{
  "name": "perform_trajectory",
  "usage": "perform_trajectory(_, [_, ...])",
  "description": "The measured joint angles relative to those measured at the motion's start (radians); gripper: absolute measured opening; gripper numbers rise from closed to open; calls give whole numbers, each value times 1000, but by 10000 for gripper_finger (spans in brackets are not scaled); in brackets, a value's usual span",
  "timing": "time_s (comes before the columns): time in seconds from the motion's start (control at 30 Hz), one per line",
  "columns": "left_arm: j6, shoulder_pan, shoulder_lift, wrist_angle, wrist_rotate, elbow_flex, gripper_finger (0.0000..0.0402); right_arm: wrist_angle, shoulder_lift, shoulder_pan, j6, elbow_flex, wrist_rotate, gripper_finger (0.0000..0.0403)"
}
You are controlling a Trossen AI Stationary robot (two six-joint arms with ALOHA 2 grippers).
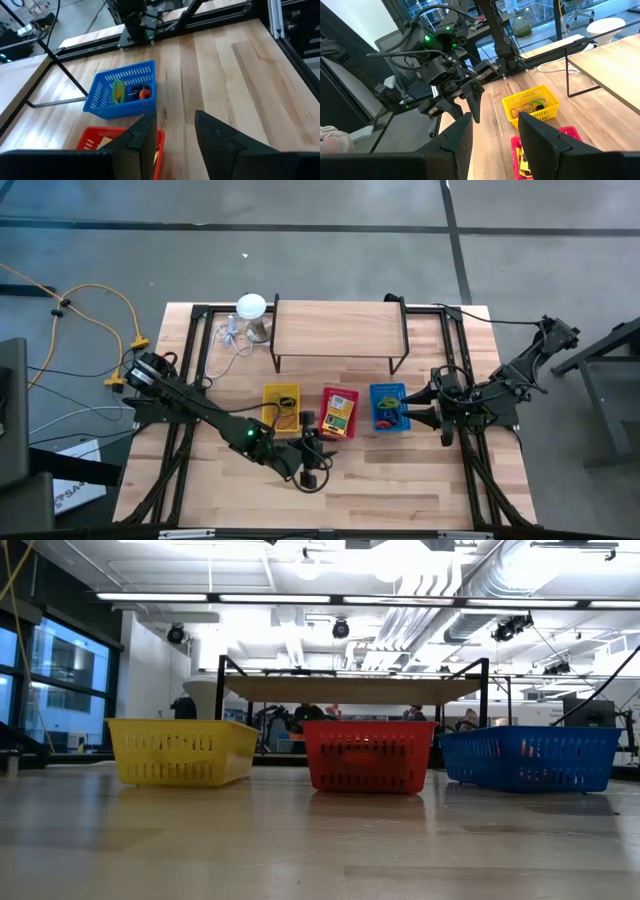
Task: Pick & Place Office Desk Supplies
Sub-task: Put the yellow bin with the rubber bands on the shelf
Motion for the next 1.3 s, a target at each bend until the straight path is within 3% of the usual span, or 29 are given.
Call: perform_trajectory(1.3, [-125,-5,0,-20,2,0,126,0,0,0,0,0,0,146])
